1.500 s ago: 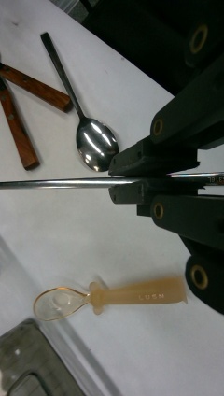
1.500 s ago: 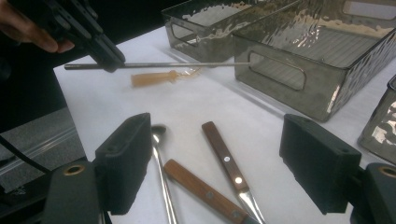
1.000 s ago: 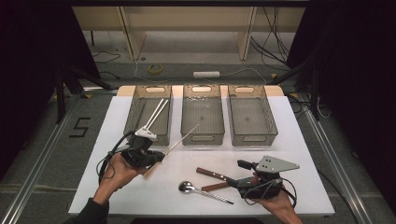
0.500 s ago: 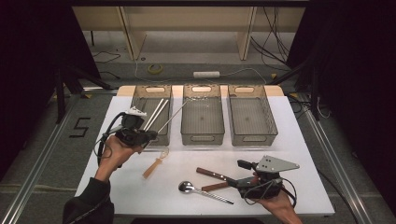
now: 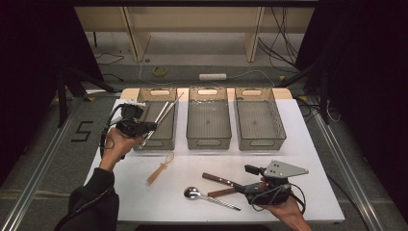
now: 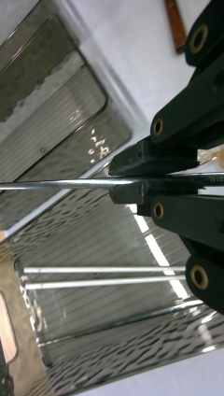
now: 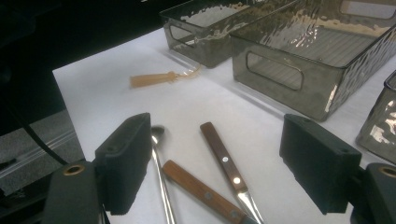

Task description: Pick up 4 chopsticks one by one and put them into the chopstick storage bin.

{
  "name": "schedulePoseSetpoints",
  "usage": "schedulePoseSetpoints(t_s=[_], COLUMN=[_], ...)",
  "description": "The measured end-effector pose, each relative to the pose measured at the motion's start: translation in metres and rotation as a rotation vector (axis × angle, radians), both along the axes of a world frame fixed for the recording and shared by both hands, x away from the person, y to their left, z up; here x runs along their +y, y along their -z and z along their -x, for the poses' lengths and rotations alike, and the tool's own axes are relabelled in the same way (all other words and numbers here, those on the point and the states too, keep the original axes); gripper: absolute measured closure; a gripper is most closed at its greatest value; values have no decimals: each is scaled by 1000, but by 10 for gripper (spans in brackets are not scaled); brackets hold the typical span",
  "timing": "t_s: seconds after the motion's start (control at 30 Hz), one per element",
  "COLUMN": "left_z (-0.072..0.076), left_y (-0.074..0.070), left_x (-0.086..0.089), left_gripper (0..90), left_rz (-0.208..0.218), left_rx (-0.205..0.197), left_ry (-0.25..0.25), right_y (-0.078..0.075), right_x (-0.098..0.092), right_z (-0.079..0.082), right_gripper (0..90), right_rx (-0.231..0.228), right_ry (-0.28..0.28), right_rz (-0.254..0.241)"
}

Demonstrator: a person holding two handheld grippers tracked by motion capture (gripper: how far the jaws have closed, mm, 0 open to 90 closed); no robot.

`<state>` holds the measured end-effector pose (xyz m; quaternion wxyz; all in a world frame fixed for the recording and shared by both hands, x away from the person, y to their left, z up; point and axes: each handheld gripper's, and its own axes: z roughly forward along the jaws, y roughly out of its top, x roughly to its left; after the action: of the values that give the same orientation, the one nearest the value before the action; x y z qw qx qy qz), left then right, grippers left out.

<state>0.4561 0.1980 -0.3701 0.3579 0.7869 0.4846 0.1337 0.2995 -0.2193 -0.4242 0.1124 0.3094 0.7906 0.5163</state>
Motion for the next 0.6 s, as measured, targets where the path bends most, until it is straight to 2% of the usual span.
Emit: schedulePoseSetpoints(t_s=[0.37,0.6], left_z=[-26,-41], left_y=[7,11], left_x=[8,10], left_gripper=[844,843], left_rz=[-11,-20], left_rx=[-19,-16], left_ry=[-69,-108], right_y=[0,0], right_x=[0,-1], right_z=[-1,-1], right_gripper=[263,263], right_rx=[1,-2], right_ry=[1,-1], right_rz=[0,-3])
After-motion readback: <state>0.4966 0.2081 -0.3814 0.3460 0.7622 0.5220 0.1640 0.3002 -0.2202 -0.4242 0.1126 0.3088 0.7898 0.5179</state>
